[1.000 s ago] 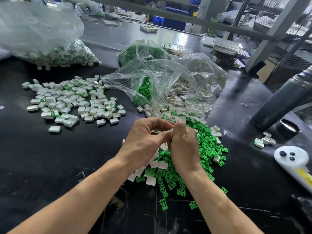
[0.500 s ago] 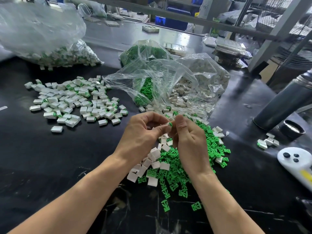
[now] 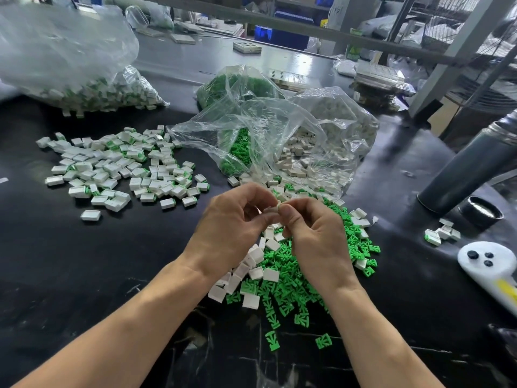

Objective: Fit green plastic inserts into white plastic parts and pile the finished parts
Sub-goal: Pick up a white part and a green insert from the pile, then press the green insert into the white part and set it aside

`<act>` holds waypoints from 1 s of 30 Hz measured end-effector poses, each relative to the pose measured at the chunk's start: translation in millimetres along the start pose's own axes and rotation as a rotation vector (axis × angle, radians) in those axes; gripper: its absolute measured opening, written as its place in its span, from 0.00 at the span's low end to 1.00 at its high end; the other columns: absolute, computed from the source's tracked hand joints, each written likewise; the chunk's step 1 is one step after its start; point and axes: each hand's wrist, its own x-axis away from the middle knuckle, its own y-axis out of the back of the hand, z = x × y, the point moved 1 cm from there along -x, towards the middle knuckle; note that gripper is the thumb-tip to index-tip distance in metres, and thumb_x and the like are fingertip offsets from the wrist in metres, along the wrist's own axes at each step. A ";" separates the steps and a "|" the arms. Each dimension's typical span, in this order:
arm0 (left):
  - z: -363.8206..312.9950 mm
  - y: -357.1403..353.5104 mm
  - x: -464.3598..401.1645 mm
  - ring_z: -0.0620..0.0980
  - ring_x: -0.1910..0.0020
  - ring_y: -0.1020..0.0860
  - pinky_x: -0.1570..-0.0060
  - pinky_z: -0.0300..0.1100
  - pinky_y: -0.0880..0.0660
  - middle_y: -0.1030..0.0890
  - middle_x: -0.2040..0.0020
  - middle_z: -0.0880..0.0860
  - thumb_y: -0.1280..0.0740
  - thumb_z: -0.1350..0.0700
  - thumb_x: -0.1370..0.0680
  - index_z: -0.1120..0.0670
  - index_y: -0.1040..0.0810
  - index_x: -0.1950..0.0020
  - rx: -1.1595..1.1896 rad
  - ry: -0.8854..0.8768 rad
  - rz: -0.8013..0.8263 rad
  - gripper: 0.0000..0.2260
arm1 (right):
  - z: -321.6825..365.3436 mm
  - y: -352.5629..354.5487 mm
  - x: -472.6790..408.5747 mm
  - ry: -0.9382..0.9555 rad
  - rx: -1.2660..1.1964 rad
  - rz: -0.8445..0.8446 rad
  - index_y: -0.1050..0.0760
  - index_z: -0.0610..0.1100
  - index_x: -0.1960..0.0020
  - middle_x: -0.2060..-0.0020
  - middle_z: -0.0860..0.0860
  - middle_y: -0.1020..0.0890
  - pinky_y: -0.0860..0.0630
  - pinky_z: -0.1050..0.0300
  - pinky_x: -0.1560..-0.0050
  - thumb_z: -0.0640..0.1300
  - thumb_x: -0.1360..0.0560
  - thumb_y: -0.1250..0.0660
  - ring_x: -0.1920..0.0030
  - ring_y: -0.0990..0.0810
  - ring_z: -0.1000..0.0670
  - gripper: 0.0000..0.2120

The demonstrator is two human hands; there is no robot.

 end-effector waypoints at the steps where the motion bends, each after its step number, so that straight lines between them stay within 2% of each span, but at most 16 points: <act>1: 0.2 0.3 0.3 0.50 0.60 0.17 0.56 0.53 0.18 0.16 0.58 0.45 0.23 0.55 0.25 0.47 0.17 0.51 -0.031 -0.023 0.002 0.07 | -1.0 0.2 -0.2 -0.009 0.006 -0.003 0.19 0.50 0.52 0.67 0.61 0.18 0.29 0.68 0.66 0.46 0.19 0.30 0.67 0.23 0.61 0.04; 6: -2.1 3.7 2.0 0.41 0.58 0.19 0.55 0.46 0.19 0.18 0.57 0.40 0.25 0.51 0.23 0.46 0.18 0.49 -0.306 -0.158 -0.011 0.05 | -3.3 -0.4 -0.5 -0.020 0.036 -0.023 0.18 0.50 0.52 0.69 0.64 0.19 0.28 0.69 0.65 0.47 0.19 0.30 0.67 0.22 0.62 0.04; 9: 2.9 10.8 -0.7 0.40 0.55 0.20 0.49 0.44 0.19 0.19 0.53 0.40 0.26 0.50 0.23 0.46 0.19 0.49 -0.408 -0.144 -0.014 0.04 | -5.1 3.0 -2.5 -0.033 0.027 -0.084 0.18 0.50 0.53 0.70 0.63 0.20 0.29 0.69 0.65 0.47 0.20 0.29 0.68 0.24 0.61 0.04; 11: 11.0 18.7 -5.1 0.42 0.52 0.21 0.45 0.41 0.22 0.21 0.51 0.40 0.27 0.49 0.23 0.45 0.19 0.47 -0.501 -0.111 -0.043 0.06 | -6.6 4.9 -3.4 -0.048 0.016 -0.106 0.18 0.49 0.52 0.70 0.61 0.20 0.29 0.67 0.65 0.47 0.19 0.30 0.68 0.25 0.61 0.04; 14: 25.7 34.8 -15.2 0.49 0.49 0.22 0.40 0.48 0.25 0.20 0.50 0.47 0.26 0.51 0.23 0.49 0.17 0.45 -0.662 -0.065 -0.158 0.08 | -8.5 5.0 -4.0 -0.060 -0.024 -0.141 0.19 0.49 0.51 0.66 0.58 0.19 0.27 0.64 0.63 0.46 0.18 0.31 0.67 0.25 0.60 0.03; 19: 40.8 59.5 -28.3 0.57 0.46 0.22 0.42 0.53 0.31 0.18 0.50 0.53 0.26 0.52 0.23 0.51 0.15 0.48 -0.913 0.086 -0.314 0.06 | -11.3 7.0 -5.3 -0.055 0.008 -0.146 0.19 0.49 0.51 0.71 0.61 0.22 0.31 0.67 0.69 0.46 0.19 0.30 0.71 0.28 0.61 0.03; 24: 47.3 73.1 -31.9 0.62 0.45 0.23 0.43 0.56 0.30 0.18 0.49 0.57 0.27 0.55 0.22 0.53 0.15 0.49 -0.971 0.207 -0.379 0.05 | -11.0 13.3 -5.1 -0.037 0.108 -0.154 0.19 0.50 0.53 0.69 0.56 0.19 0.29 0.66 0.68 0.50 0.19 0.30 0.70 0.24 0.59 0.06; 26: 49.5 76.5 -32.1 0.63 0.44 0.24 0.42 0.57 0.30 0.19 0.47 0.59 0.28 0.56 0.22 0.54 0.15 0.46 -0.981 0.220 -0.407 0.06 | -11.7 16.0 -5.2 -0.034 0.150 -0.159 0.19 0.51 0.54 0.67 0.53 0.18 0.28 0.67 0.68 0.50 0.20 0.29 0.68 0.23 0.57 0.06; 30: 44.9 76.6 -31.4 0.63 0.41 0.24 0.40 0.57 0.31 0.21 0.43 0.60 0.26 0.57 0.23 0.55 0.17 0.40 -0.930 0.197 -0.438 0.11 | -13.0 20.9 -6.1 -0.058 0.242 -0.157 0.19 0.52 0.54 0.66 0.55 0.17 0.29 0.70 0.68 0.49 0.20 0.29 0.67 0.20 0.59 0.05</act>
